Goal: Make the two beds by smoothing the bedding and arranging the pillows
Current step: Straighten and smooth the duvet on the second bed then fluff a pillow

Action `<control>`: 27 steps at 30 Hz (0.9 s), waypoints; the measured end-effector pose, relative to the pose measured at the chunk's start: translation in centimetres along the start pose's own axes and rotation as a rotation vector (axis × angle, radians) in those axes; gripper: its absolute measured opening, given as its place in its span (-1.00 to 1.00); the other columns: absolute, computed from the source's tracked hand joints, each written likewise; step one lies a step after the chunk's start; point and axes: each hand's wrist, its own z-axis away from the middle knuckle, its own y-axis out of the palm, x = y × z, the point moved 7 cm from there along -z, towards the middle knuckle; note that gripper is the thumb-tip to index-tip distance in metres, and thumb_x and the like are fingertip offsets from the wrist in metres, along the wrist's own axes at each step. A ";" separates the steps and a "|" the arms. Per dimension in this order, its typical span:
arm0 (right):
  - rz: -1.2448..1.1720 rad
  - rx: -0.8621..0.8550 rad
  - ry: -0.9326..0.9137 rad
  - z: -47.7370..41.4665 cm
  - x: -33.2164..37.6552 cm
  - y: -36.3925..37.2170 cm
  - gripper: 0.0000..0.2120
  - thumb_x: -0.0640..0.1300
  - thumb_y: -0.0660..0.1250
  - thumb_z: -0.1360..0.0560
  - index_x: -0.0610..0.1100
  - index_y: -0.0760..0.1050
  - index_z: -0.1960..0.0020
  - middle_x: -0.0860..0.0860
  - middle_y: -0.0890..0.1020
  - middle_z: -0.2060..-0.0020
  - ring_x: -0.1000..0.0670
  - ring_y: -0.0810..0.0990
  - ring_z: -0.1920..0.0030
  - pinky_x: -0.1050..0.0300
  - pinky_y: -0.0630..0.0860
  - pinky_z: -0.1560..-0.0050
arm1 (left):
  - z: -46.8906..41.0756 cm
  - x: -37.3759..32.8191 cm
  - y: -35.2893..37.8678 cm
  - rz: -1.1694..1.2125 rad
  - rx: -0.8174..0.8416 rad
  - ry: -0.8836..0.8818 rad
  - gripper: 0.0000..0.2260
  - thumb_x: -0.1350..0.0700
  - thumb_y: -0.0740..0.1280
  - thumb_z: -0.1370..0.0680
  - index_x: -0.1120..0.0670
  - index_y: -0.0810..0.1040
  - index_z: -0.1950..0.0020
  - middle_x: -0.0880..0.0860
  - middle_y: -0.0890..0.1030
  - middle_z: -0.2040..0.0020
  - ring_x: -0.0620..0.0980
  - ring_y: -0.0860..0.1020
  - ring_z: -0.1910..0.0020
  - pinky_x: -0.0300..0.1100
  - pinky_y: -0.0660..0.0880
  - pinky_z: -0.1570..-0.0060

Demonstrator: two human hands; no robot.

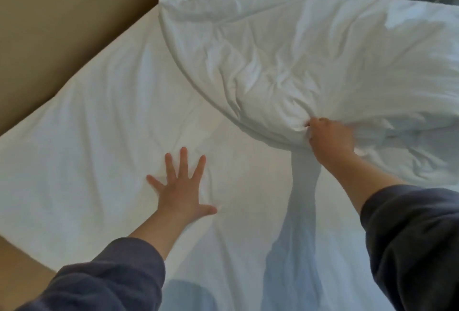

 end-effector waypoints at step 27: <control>-0.183 0.044 -0.296 6.6 -1.5 -10.1 -0.13 0.42 0.26 -0.38 0.17 -0.02 -0.54 -0.01 0.03 -0.56 -0.15 -0.05 -0.56 -0.40 -0.16 -0.44 | 0.2 5.2 -25.4 1.080 -0.591 -0.405 -0.57 0.05 0.04 -0.64 0.36 0.51 -0.20 0.35 0.53 -0.20 0.32 0.48 -0.20 0.06 0.40 -0.17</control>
